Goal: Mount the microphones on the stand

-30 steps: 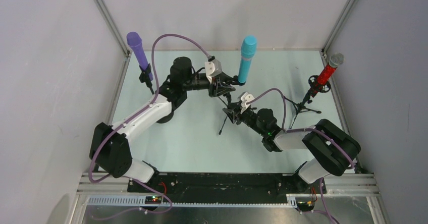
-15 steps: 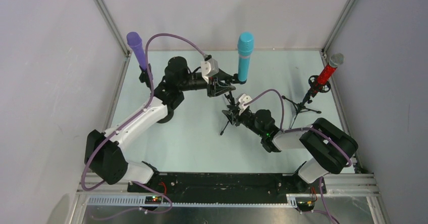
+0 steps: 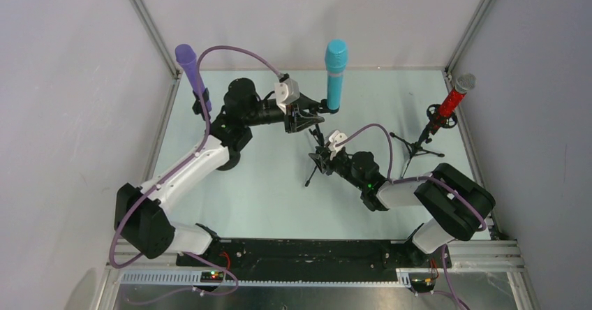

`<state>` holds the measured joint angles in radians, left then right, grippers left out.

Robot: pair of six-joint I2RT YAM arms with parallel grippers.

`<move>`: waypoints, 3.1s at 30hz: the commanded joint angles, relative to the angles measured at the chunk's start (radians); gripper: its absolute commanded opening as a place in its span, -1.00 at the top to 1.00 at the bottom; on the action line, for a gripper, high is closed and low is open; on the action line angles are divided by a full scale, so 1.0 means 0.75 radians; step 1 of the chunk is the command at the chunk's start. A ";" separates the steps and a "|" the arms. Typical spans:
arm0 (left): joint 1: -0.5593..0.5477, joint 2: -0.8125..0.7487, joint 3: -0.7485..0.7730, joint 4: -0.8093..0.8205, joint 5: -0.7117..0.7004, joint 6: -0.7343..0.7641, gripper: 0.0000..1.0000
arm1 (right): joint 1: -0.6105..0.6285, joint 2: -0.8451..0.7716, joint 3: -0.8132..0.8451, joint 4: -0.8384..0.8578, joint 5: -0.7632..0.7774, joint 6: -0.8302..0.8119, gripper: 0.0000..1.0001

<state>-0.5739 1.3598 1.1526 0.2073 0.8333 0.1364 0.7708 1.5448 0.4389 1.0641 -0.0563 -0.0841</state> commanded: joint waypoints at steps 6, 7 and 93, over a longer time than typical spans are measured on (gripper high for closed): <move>0.029 -0.125 0.086 0.128 -0.032 -0.047 1.00 | 0.006 -0.003 0.008 -0.022 0.071 -0.055 0.22; 0.032 -0.133 0.084 0.128 -0.038 -0.048 1.00 | 0.007 -0.003 0.008 -0.027 0.074 -0.057 0.21; 0.179 0.123 0.170 -0.126 -0.162 0.166 0.84 | 0.001 -0.263 0.010 -0.300 0.177 -0.071 0.22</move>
<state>-0.4484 1.4578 1.2251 0.0574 0.7044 0.1986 0.7750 1.3430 0.4389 0.8211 0.0540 -0.1329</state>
